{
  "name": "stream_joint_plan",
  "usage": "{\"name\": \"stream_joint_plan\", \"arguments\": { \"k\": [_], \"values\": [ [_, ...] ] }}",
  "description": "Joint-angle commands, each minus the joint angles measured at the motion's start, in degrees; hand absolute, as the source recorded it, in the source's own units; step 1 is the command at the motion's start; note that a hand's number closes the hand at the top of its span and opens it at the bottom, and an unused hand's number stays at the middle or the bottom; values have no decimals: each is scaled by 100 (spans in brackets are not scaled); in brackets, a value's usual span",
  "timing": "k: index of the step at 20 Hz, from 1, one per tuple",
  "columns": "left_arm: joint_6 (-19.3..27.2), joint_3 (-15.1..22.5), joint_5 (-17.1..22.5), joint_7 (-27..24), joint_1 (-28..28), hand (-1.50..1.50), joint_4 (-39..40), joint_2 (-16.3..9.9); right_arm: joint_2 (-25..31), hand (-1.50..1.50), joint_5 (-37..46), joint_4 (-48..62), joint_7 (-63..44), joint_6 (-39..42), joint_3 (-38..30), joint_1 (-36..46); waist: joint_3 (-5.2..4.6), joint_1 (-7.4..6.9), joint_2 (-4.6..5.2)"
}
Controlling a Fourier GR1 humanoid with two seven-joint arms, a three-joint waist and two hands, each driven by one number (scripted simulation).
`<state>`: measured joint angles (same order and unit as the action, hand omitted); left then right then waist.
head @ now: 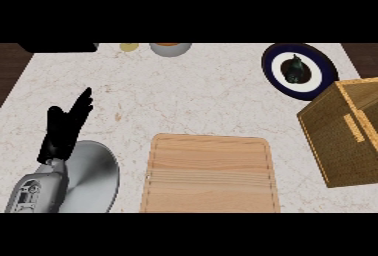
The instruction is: Pick the cupcake from the cutting board and place it in the basket
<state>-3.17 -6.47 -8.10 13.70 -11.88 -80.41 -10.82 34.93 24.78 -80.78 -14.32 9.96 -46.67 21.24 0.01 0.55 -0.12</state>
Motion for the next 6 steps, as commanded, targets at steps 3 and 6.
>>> {"name": "stream_joint_plan", "arguments": {
  "k": [3,6],
  "values": [
    [-1,93,-72,-265,281,0,-75,66,876,-150,-815,843,391,538,-1175,-560,3,15,4],
    [121,8,-101,-96,-85,0,180,78,1148,-150,-1183,1190,938,989,-1661,-1115,3,59,7]
  ]
}}
